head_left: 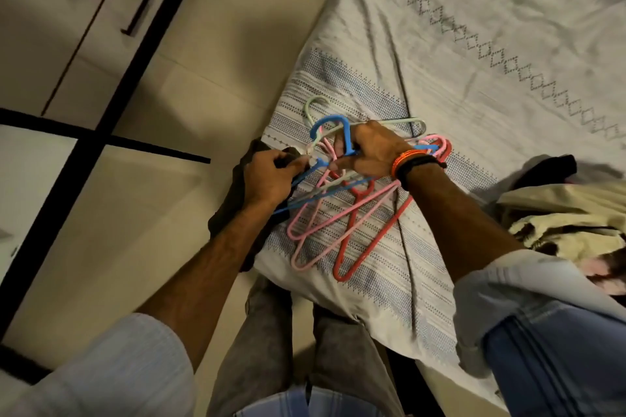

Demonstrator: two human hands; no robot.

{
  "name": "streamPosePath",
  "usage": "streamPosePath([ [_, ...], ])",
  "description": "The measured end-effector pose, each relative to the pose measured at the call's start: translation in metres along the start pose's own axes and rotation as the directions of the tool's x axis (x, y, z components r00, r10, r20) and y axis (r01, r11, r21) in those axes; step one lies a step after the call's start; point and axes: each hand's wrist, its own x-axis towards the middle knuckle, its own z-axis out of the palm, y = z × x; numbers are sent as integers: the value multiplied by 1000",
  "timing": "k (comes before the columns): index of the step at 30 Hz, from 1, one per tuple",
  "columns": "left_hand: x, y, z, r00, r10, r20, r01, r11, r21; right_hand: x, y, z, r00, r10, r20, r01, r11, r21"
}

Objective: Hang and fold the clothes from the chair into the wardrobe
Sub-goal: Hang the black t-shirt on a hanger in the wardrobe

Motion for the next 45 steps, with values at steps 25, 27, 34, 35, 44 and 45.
streamPosePath([
  [25, -204, -119, -334, 715, -321, -621, -194, 762, -617, -53, -374, -13, 802, -594, 69, 594, 804, 21],
  [27, -222, -133, -365, 670, -306, -677, -261, 756, -600, -61, -412, -8, 782, -619, 69, 616, 785, 61],
  [34, -314, -200, -490, 553, -291, -781, -391, 736, -552, -108, -565, 29, 695, -718, 30, 717, 696, 31],
  [35, -324, -208, -503, 549, -285, -786, -401, 735, -547, -112, -579, 33, 687, -726, 20, 725, 688, 31],
  [44, -393, -262, -577, 430, -355, -830, -443, 717, -537, -123, -659, 70, 610, -792, -36, 785, 598, 160],
  [45, -397, -267, -580, 413, -371, -832, -445, 715, -539, -122, -664, 71, 605, -795, -37, 788, 592, 171],
])
